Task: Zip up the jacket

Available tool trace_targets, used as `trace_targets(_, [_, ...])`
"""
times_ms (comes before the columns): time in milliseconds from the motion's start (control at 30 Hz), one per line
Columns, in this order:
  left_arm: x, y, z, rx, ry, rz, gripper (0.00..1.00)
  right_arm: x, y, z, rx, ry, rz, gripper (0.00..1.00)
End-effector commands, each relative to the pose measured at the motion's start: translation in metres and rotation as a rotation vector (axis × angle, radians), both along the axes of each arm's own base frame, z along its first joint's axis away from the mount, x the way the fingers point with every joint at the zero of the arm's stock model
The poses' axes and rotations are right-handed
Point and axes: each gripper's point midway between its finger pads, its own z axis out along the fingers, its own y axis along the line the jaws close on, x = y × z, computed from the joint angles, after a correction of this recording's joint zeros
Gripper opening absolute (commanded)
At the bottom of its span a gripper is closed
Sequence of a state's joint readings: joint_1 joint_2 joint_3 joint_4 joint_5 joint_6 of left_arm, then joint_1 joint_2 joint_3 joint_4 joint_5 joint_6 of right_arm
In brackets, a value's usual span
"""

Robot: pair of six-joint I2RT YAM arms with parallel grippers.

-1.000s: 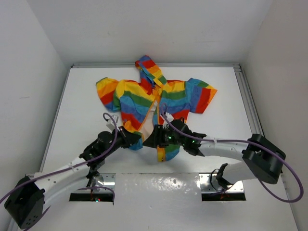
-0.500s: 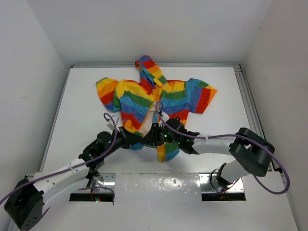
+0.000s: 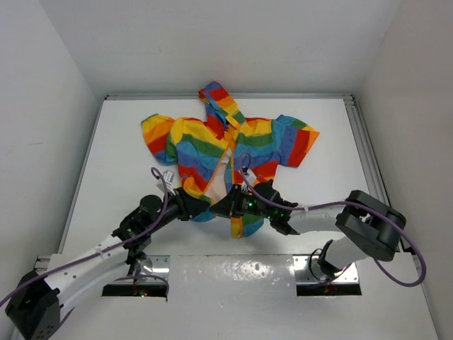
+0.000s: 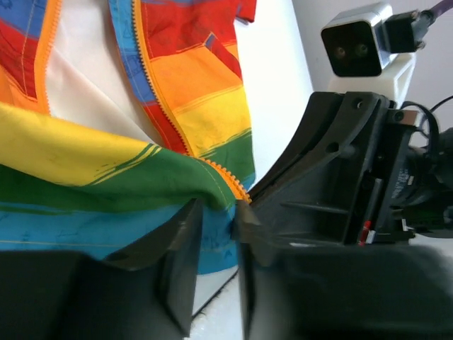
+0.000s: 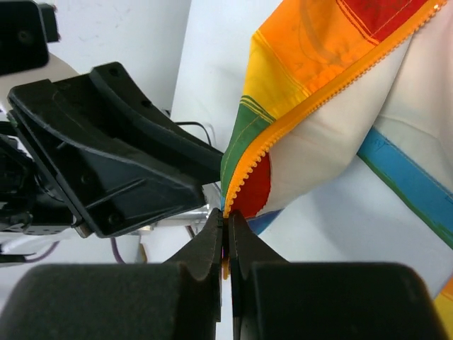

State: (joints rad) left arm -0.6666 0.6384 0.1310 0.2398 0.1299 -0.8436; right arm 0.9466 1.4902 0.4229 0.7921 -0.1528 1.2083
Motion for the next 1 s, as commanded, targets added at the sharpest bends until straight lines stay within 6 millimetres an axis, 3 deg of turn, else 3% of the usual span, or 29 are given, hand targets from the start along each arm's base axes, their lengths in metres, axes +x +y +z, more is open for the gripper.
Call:
trace_targets(0, [-0.005, -0.003, 0.014, -0.064, -0.011, -0.016, 0.30, 0.007, 0.002, 0.045, 0.149, -0.065, -0.042, 0.00])
trace_targets(67, [-0.014, -0.002, 0.001, -0.079, 0.023, -0.032, 0.40, 0.009, 0.000, 0.049, 0.161, -0.062, -0.049, 0.00])
trace_targets(167, [-0.023, -0.004, -0.004, -0.142, 0.035, -0.055, 0.43, 0.008, 0.001, 0.056, 0.192, -0.050, -0.048, 0.00])
trace_targets(500, [-0.033, -0.010, 0.008, -0.221, -0.025, -0.123, 0.43, 0.005, 0.002, 0.063, 0.308, 0.034, -0.041, 0.00])
trace_targets(733, [-0.037, -0.010, 0.006, -0.246, -0.017, -0.136, 0.30, 0.007, 0.001, 0.071, 0.362, 0.045, -0.053, 0.00])
trace_targets(967, [-0.040, -0.010, 0.001, -0.248, -0.001, -0.146, 0.34, 0.009, -0.001, 0.087, 0.443, 0.056, -0.059, 0.00])
